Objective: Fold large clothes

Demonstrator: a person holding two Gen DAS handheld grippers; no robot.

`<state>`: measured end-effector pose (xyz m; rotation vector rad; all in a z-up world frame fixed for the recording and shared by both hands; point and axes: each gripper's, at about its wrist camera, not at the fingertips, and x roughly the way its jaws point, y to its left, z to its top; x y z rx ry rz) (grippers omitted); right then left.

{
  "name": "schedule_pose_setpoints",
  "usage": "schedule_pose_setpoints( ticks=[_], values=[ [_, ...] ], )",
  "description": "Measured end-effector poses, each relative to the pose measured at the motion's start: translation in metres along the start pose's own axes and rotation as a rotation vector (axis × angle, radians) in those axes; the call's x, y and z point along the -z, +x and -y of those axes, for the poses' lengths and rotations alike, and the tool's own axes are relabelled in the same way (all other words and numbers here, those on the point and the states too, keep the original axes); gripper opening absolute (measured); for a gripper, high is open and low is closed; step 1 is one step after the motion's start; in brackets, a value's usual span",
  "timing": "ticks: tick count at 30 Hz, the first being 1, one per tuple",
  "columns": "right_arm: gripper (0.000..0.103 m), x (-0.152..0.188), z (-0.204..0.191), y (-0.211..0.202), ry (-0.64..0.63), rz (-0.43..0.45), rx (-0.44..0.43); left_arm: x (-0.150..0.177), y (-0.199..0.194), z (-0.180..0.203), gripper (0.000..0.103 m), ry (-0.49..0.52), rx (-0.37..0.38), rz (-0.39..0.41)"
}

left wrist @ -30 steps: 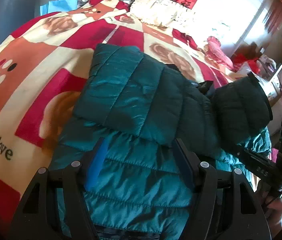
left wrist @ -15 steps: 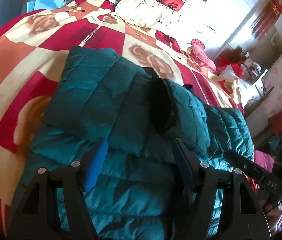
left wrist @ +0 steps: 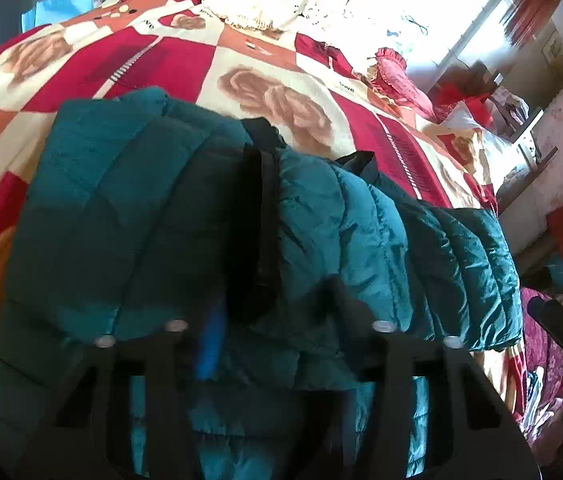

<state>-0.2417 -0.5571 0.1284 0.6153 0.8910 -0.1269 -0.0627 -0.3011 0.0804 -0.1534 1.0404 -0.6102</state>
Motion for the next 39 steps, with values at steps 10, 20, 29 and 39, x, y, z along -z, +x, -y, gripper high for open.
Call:
schedule_pose_setpoints(
  ticks=[10,20,29,39],
  values=[
    [0.049,-0.011,0.040,-0.026,0.167,0.084,0.064,-0.019,-0.053,0.005,0.017,0.058,0.035,0.081],
    [0.049,-0.006,0.033,-0.030,0.153,0.068,0.074,-0.031,-0.095,-0.041,0.012,0.010,-0.030,0.170],
    [0.049,-0.003,0.020,0.009,0.128,-0.016,0.083,-0.014,-0.066,-0.077,0.012,-0.012,-0.134,0.126],
    [0.049,0.025,0.017,0.082,0.133,-0.141,0.139,-0.008,-0.046,-0.081,0.012,0.028,-0.201,0.111]
  ],
)
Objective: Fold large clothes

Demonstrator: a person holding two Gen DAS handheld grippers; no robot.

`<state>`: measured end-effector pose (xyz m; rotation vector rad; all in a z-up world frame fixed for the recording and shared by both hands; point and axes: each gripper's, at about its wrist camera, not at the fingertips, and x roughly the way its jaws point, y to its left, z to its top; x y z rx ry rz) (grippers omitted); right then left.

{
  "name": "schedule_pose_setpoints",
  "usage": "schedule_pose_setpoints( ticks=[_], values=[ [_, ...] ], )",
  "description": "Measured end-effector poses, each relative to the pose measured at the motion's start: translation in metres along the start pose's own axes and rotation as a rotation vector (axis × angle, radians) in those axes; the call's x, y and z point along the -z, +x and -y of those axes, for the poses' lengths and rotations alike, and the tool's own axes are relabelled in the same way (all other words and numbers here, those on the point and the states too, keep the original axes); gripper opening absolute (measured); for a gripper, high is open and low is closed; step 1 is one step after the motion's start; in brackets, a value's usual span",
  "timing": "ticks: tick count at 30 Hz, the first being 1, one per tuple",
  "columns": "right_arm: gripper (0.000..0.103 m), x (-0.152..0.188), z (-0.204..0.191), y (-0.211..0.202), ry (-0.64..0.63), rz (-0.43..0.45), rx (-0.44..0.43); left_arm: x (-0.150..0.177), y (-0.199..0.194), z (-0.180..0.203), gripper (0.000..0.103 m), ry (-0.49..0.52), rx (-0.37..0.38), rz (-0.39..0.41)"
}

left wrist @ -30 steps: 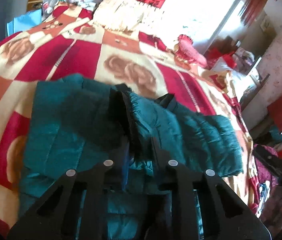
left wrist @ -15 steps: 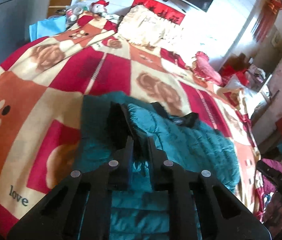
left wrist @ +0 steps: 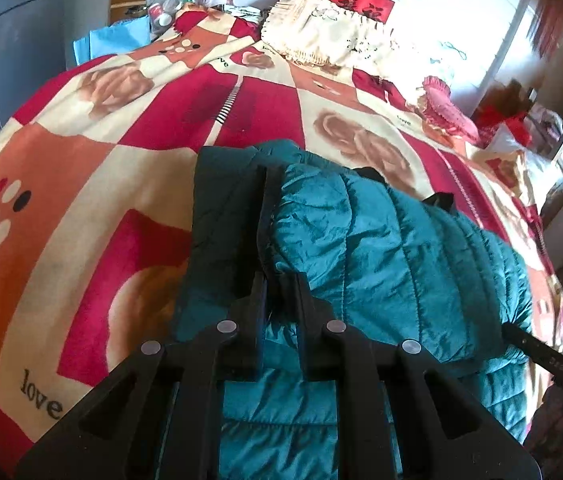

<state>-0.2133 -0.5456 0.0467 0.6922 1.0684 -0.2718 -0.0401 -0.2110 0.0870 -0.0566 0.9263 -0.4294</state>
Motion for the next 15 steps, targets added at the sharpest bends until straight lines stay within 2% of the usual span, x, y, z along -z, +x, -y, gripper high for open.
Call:
schedule_pose_setpoints(
  ticks=[6,9,15],
  values=[
    [0.049,0.010,-0.010,0.013,-0.081,0.007,0.080,0.006,0.000,0.005,0.012,0.038,-0.033,0.019],
    [0.049,0.009,-0.016,0.002,-0.111,-0.005,0.098,0.007,-0.002,0.005,0.012,0.037,-0.031,0.024],
    [0.049,0.008,-0.031,-0.025,-0.178,0.042,0.109,0.006,-0.010,0.007,0.012,0.046,-0.024,0.032]
  ],
)
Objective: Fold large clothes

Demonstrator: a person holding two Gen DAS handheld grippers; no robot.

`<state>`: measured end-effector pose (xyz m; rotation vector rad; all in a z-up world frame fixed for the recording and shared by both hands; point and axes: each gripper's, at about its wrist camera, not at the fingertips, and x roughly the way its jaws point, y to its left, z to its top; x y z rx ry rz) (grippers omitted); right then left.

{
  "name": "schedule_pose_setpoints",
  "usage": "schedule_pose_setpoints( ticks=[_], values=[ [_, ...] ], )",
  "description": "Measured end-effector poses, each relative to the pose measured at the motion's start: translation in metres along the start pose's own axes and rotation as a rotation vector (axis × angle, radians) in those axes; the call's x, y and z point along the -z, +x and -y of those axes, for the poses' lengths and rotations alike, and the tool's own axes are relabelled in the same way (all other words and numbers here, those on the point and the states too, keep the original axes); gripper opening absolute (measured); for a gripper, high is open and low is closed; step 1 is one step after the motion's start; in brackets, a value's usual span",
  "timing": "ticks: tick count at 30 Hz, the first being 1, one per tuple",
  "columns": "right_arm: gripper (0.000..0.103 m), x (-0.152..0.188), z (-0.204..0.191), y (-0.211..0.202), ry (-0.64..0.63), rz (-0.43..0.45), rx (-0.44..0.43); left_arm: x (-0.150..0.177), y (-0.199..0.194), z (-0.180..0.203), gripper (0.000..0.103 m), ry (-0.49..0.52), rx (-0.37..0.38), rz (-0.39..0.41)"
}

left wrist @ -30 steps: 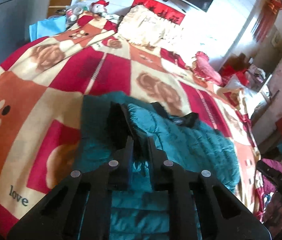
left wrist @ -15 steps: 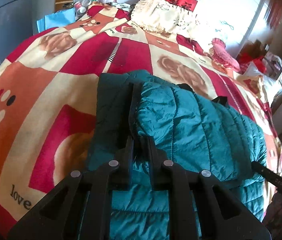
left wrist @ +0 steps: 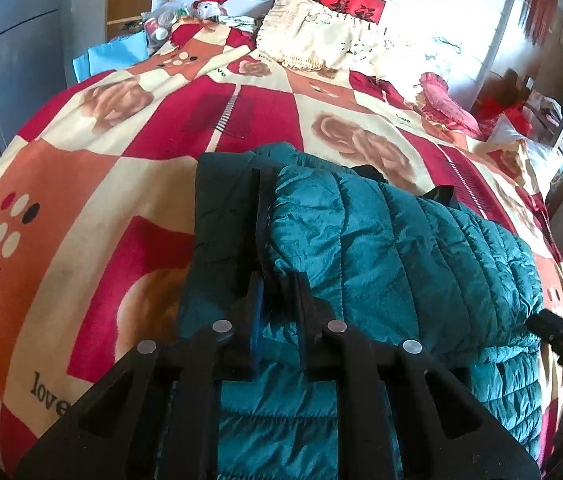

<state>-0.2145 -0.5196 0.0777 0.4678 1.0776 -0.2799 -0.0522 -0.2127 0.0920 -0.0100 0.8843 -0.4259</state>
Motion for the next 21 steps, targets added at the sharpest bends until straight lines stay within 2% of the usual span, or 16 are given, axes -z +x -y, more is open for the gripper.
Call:
schedule_pose_setpoints(
  ticks=[7,10,13,14,16,17,18,21],
  values=[
    [0.049,-0.008,-0.008,-0.003,0.013,0.018,0.007,0.001,-0.013,0.005,0.013,0.039,0.006,0.004],
    [0.049,-0.006,-0.011,0.008,0.016,-0.003,0.021,0.000,-0.019,0.004,0.019,0.041,0.011,0.001],
    [0.049,0.003,-0.008,0.024,0.027,-0.036,0.025,-0.003,-0.030,0.003,0.019,0.037,0.025,0.022],
    [0.049,0.009,-0.005,0.029,0.038,-0.045,0.019,-0.004,-0.033,0.002,0.022,0.031,0.038,0.025],
    [0.050,0.019,0.000,0.037,0.074,-0.059,-0.019,-0.007,-0.039,0.000,0.043,0.001,0.078,0.024],
    [0.050,0.024,0.003,0.040,0.087,-0.067,-0.044,-0.009,-0.042,-0.002,0.056,-0.016,0.087,0.036],
    [0.050,0.025,0.005,0.039,0.085,-0.069,-0.055,-0.010,-0.046,-0.003,0.061,-0.030,0.092,0.054],
    [0.049,0.018,0.008,0.027,0.075,-0.092,-0.078,-0.014,-0.053,-0.001,0.061,-0.049,0.120,0.079]
  ],
)
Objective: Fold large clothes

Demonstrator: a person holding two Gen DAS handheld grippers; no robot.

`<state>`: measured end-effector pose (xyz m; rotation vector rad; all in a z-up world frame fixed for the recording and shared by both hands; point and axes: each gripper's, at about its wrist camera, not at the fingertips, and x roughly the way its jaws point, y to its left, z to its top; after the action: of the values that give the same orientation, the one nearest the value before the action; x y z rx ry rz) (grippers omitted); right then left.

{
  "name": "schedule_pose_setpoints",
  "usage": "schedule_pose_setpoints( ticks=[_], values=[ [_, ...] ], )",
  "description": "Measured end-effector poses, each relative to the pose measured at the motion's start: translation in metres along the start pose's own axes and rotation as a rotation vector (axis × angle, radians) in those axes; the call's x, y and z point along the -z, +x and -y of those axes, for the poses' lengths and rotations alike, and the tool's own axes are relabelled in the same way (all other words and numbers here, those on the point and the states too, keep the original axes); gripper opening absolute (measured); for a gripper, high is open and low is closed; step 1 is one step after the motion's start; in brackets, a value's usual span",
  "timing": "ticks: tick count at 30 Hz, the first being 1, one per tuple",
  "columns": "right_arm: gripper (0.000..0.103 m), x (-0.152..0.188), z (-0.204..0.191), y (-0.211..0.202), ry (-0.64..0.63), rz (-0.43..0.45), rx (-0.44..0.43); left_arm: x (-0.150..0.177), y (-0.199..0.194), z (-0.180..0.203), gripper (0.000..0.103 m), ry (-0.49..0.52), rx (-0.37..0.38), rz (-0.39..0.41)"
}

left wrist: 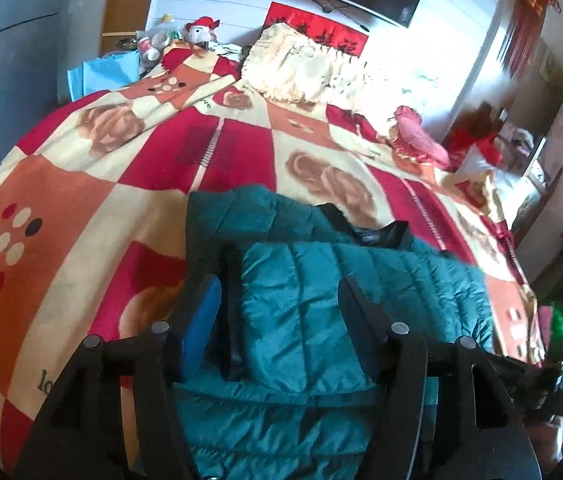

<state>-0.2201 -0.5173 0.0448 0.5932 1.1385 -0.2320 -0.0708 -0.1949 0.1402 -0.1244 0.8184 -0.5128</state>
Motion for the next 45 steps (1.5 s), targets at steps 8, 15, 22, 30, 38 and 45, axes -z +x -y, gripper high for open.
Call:
schedule_pose_setpoints(
  ticks=[8,15,22,30,38,45],
  values=[
    [0.049,-0.038,0.026,-0.059,0.093,0.174,0.012,0.018,0.020,0.005,0.061,0.044,-0.056,-0.069],
    [0.049,-0.062,0.026,-0.023,0.083,0.131,0.069,0.033,0.061,0.010,0.061,0.090,-0.129,-0.151],
    [0.049,-0.077,0.041,0.014,0.109,0.136,0.131,0.008,0.102,0.018,0.061,0.119,-0.181,-0.122],
    [0.049,-0.084,0.080,0.033,0.205,0.130,0.200,-0.011,0.133,0.025,0.061,0.183,-0.195,-0.119],
    [0.049,-0.076,0.071,-0.026,0.161,0.200,0.113,-0.013,0.073,0.014,0.061,0.130,-0.110,-0.048],
    [0.049,-0.051,0.056,-0.042,0.063,0.106,0.124,-0.006,0.075,0.027,0.071,0.145,-0.109,-0.061]
  ],
)
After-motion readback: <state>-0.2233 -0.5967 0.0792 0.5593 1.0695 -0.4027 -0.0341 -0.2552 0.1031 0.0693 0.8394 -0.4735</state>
